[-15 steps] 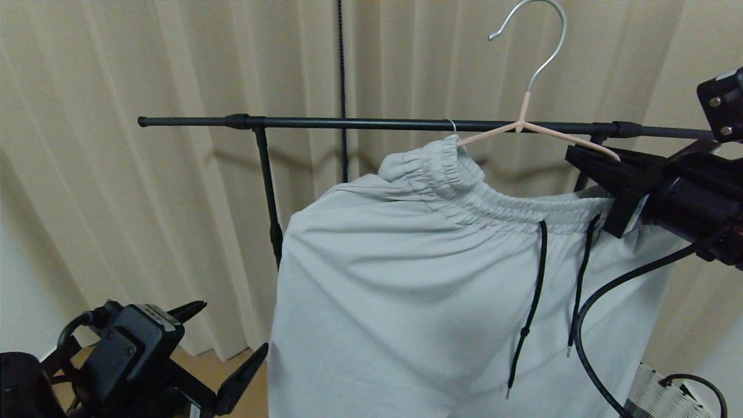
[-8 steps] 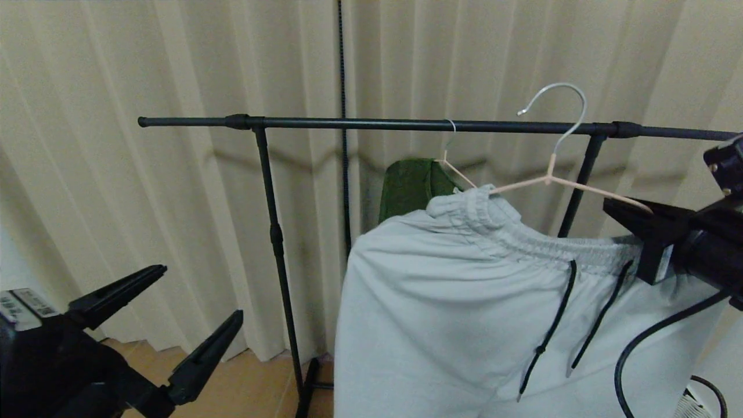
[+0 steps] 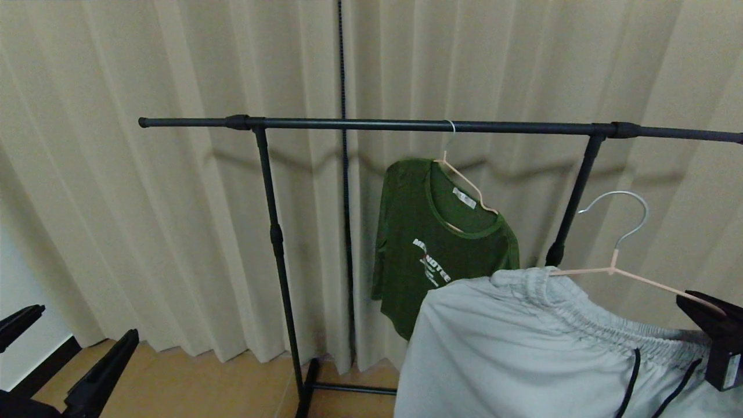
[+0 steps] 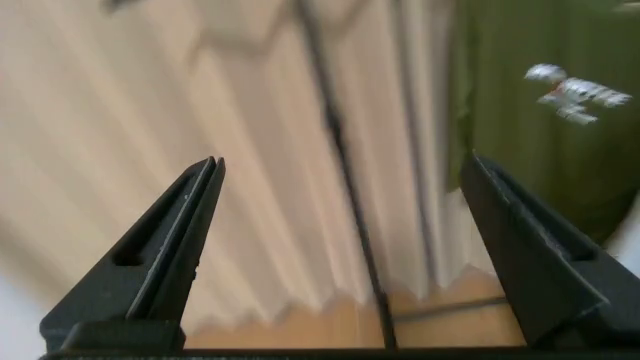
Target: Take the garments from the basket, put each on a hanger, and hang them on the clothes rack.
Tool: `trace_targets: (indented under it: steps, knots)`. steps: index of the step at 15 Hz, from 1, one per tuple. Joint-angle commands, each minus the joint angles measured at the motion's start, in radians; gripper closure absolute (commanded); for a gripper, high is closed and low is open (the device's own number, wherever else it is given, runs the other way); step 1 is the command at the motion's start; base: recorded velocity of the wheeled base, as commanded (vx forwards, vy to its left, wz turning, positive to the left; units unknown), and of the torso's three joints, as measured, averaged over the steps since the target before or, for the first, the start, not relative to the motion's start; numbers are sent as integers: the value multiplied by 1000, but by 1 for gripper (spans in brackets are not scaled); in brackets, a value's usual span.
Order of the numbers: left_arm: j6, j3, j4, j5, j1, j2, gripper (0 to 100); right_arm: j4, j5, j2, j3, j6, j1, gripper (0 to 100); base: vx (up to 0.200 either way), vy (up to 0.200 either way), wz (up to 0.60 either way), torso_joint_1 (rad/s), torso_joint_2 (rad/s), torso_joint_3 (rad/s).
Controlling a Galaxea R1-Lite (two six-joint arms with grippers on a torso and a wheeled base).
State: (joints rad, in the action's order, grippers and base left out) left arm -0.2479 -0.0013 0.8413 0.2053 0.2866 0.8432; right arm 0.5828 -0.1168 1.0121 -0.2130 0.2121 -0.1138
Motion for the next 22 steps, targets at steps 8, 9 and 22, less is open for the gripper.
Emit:
trace_targets:
  steps: [8, 9, 22]
  knots:
    - [202, 1, -533, 0, -99, -562, 0, -23, -1, -98, 43, 53, 29, 100, 0, 0, 0, 0, 0, 0]
    - [208, 1, -570, 0, -116, -599, 0, -23, -3, -102, 46, 55, 29, 100, 0, 0, 0, 0, 0, 0]
    - [197, 1, -785, -228, -201, -843, 0, -24, -3, -176, 46, 145, 237, 100, 0, 0, 0, 0, 0, 0]
